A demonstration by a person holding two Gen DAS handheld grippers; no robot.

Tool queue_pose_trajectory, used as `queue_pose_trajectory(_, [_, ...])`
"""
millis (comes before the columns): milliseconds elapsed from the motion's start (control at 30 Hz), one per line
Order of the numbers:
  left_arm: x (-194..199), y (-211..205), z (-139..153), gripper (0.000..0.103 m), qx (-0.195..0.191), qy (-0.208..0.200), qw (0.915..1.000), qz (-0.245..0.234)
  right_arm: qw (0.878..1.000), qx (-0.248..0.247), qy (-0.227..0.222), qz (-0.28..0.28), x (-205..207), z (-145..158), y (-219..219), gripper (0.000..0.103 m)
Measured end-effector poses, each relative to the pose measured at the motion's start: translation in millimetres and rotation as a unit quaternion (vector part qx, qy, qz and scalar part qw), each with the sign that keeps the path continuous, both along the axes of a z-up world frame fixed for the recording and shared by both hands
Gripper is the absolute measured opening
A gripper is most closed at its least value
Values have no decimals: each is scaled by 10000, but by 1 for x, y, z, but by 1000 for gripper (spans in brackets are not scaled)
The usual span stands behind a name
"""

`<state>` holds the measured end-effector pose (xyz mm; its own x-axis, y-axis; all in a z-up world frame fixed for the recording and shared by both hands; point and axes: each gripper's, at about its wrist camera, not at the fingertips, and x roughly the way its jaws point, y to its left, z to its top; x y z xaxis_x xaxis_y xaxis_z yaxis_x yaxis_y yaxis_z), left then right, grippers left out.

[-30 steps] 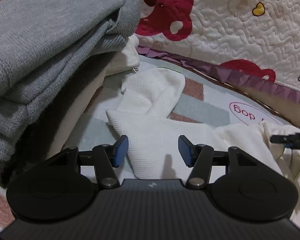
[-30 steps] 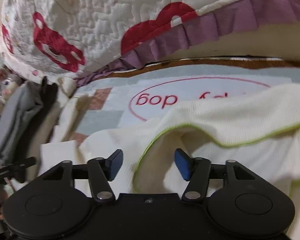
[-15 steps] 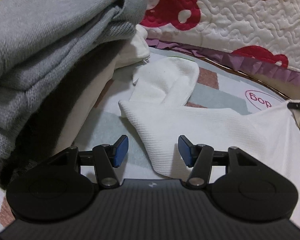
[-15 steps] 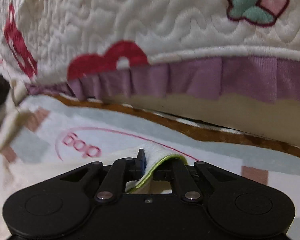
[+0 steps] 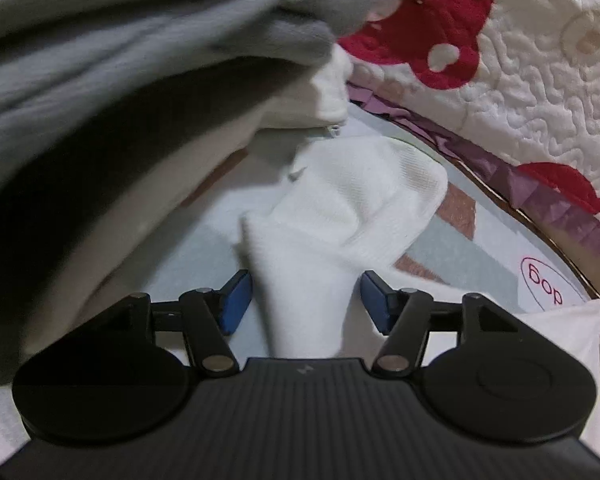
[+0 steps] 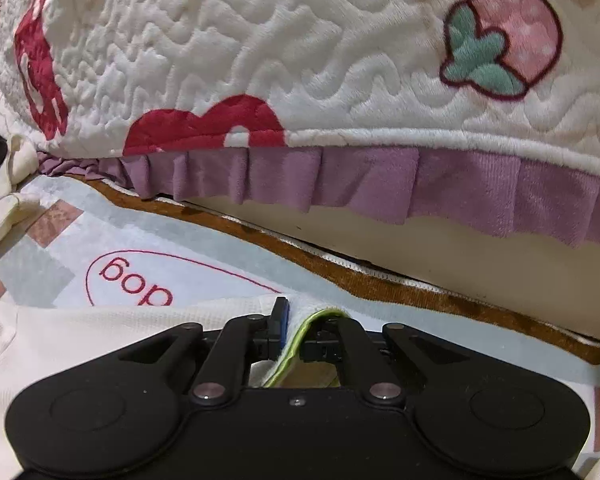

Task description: Fold clothes

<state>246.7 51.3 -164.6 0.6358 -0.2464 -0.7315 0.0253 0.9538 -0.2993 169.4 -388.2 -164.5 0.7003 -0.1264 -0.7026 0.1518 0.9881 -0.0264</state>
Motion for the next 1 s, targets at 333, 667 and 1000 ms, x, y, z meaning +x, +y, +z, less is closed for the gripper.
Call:
queue_pose_trajectory(333, [-59, -23, 99, 8, 1684, -2342, 9574, -125, 9991, -147, -41, 403, -14, 14, -2, 3])
queue_pose_trajectory(667, [-75, 15, 108, 4, 1697, -2384, 9557, 307, 9902, -1142, 168, 787, 8, 5, 21, 6])
queue_pose_trajectory(1000, [-81, 32, 100, 2, 1323, -2324, 9626, 436, 9969, 495, 524, 305, 21, 21, -28, 35])
